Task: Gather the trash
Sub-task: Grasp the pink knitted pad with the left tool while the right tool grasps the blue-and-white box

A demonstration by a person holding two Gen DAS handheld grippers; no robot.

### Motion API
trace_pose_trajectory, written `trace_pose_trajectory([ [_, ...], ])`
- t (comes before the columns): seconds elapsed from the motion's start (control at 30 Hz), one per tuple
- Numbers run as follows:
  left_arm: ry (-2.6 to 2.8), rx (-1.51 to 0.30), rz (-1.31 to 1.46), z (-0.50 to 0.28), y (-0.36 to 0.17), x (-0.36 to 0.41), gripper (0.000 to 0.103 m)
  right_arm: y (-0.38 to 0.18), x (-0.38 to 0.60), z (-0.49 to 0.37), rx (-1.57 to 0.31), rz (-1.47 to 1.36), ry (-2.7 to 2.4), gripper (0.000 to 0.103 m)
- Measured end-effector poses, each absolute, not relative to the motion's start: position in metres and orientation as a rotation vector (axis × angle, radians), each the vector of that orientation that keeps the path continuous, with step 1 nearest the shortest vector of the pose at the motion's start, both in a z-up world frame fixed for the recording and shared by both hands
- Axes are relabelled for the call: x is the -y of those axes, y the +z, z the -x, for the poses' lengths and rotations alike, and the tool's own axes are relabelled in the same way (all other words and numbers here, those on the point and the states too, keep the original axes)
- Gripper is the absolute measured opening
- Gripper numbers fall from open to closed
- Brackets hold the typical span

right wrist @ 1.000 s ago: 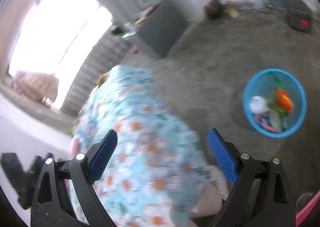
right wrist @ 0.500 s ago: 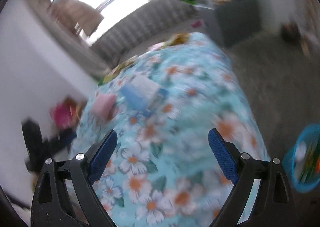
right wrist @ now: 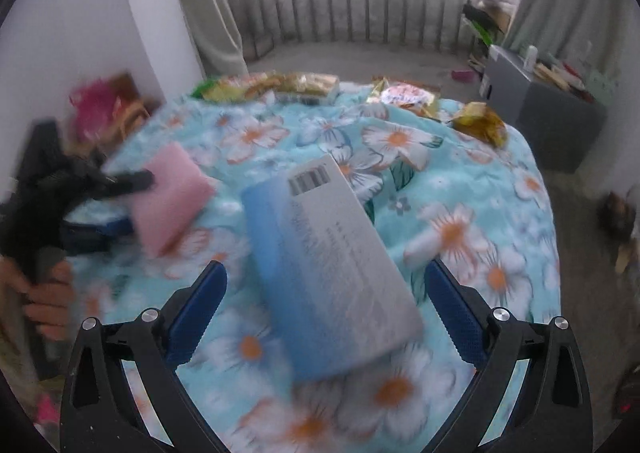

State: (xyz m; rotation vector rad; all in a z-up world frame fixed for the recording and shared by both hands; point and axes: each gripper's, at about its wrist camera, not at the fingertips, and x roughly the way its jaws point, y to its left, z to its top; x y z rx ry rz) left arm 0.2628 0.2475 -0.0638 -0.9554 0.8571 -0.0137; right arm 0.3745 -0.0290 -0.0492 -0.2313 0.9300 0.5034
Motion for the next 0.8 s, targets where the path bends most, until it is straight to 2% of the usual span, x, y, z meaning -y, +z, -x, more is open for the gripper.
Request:
trace_pose_trajectory([
  [0.1,0.022,-0.842,0.911,-0.265,-0.062,-0.241,0.056,-0.067,0.024,-0.389,-0.976,0.244,0.503,0.095],
  [0.13,0.028,-0.836,0.907,-0.265,-0.062,-0.240,0.054,-0.070,0.024,-0.391,-0.994,0.235,0.509,0.094],
  [0.2,0.024,-0.818,0.893,-0.266,-0.061,-0.238,0.045,-0.077,0.025,-0.393,-1.027,0.216,0.506,0.089],
  [0.37,-0.004,-0.816,0.801,-0.267,-0.047,-0.231,0.035,-0.072,0.036,-0.380,-1.090,0.130,0.473,0.078],
  [0.57,-0.122,-0.828,0.697,-0.231,-0.015,-0.221,0.032,-0.057,0.075,-0.340,-1.159,-0.069,0.438,0.076],
  [0.8,-0.294,-0.880,0.496,-0.158,0.029,-0.217,0.032,-0.031,0.118,-0.261,-1.144,-0.211,0.440,0.074],
])
